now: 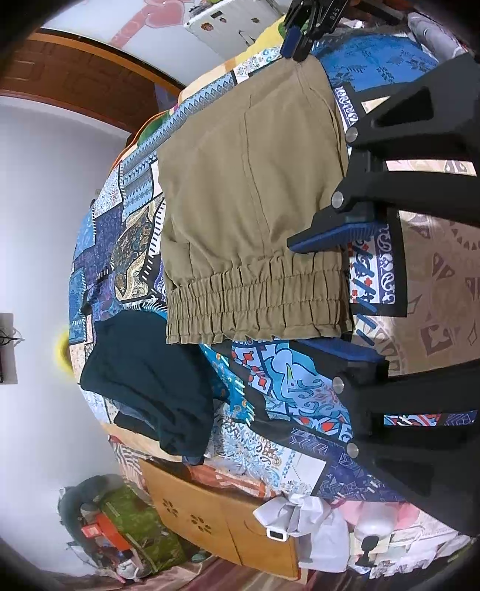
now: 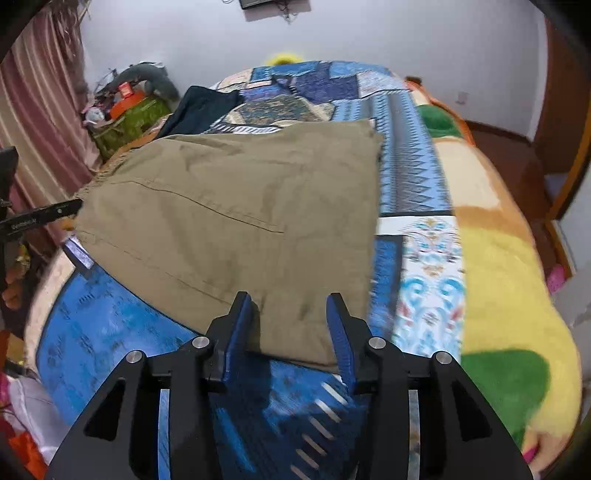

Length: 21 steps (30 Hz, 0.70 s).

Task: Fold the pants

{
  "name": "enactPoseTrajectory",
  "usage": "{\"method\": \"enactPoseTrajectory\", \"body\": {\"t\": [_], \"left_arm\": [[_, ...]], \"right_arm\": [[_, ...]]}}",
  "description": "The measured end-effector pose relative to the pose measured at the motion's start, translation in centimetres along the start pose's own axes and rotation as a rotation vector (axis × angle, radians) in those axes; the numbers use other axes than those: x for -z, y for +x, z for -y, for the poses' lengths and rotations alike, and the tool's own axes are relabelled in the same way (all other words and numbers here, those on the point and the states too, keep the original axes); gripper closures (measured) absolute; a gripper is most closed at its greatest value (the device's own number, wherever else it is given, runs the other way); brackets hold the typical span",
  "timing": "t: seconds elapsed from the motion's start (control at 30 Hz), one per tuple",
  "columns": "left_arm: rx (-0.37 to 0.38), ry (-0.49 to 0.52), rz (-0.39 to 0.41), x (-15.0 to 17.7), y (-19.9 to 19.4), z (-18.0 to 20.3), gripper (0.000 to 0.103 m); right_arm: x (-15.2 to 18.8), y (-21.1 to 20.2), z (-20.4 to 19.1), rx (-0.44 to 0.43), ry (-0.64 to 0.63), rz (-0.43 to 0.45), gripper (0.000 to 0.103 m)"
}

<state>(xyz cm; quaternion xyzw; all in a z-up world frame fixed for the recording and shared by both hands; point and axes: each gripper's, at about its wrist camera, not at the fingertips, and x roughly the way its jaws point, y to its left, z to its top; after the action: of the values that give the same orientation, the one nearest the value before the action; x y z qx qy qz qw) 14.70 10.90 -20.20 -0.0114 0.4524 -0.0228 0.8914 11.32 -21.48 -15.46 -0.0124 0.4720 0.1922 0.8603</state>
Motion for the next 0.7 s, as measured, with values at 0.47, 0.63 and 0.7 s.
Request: {"method": "enactPoseTrajectory", "body": {"t": [0.47,0.63,0.7], "left_arm": [[-0.035,-0.034,0.044,-2.3,-3.2,-1.9,0.031],[-0.058,-0.024,0.080,-5.0,-3.3,-2.2,0.028],[-0.055,-0.018,0.082,-6.2,-2.8,-2.3,0.026]], "right_arm": [[-0.9,-3.2,2.7,0.062,0.045,0.047,0.064],[-3.8,-4.3,3.4,0.056,0.043,0.127,0.061],[-5.1,-4.3,3.7,0.050,0.044,0.153,0.061]]}}
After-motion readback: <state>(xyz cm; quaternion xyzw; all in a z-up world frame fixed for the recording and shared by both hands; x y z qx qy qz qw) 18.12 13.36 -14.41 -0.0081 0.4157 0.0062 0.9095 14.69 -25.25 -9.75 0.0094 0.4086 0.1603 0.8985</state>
